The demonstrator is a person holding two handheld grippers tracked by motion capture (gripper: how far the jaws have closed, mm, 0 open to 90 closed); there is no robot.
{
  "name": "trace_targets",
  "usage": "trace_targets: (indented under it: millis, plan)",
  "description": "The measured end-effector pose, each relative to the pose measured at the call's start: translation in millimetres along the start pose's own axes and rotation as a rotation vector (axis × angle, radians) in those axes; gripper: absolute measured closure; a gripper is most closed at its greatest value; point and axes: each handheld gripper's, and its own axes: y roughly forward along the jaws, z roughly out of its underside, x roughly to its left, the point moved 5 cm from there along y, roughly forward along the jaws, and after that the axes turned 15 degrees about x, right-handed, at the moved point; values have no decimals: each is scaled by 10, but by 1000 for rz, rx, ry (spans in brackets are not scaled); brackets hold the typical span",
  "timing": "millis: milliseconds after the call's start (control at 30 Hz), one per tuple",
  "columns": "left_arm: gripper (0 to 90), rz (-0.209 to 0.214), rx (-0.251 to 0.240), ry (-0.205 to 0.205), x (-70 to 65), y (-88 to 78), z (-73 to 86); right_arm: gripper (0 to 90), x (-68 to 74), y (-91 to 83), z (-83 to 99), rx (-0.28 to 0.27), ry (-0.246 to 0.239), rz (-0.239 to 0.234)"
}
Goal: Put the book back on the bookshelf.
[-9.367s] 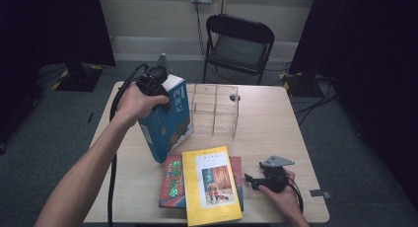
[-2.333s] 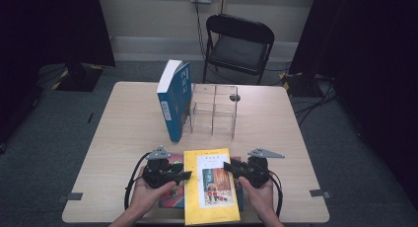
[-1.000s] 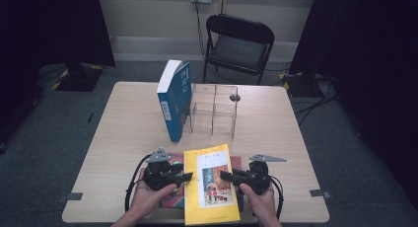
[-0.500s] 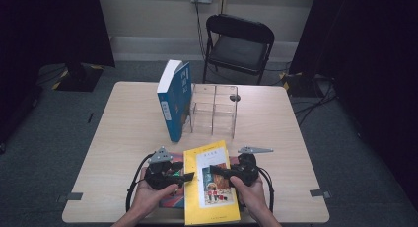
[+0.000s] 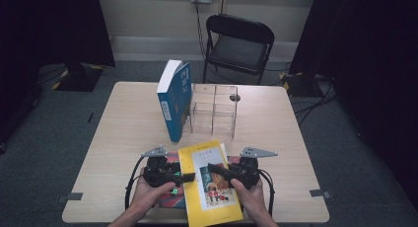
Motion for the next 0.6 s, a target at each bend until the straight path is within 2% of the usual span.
trace_targets:
  millis: [33, 100, 167, 300, 367, 433, 533, 600]
  plan:
    - [230, 36, 8, 29, -37, 27, -8, 826, 20, -5, -8, -2, -10, 2]
    - [273, 47, 16, 50, -67, 34, -10, 827, 51, -10, -19, -8, -23, 3]
    - [279, 60, 34, 61, -98, 49, -10, 827, 59, -16, -19, -14, -25, 1]
    - [302, 111, 61, 92, -170, 94, -3, 827, 95, -32, -35, -25, -37, -6]
    - [273, 97, 62, 103, -212, 120, -8, 827, 121, -39, -59, -33, -47, -10]
    - [279, 102, 71, 98, -221, 92, -36, 826, 128, -50, -80, -44, -56, -13]
    - [358, 131, 42, 94, -235, 40, -61, 826, 131, -87, -107, -70, -55, -32]
    - [405, 124, 29, 118, -241, -24, -103, 827, 147, -110, -145, -78, -68, -31]
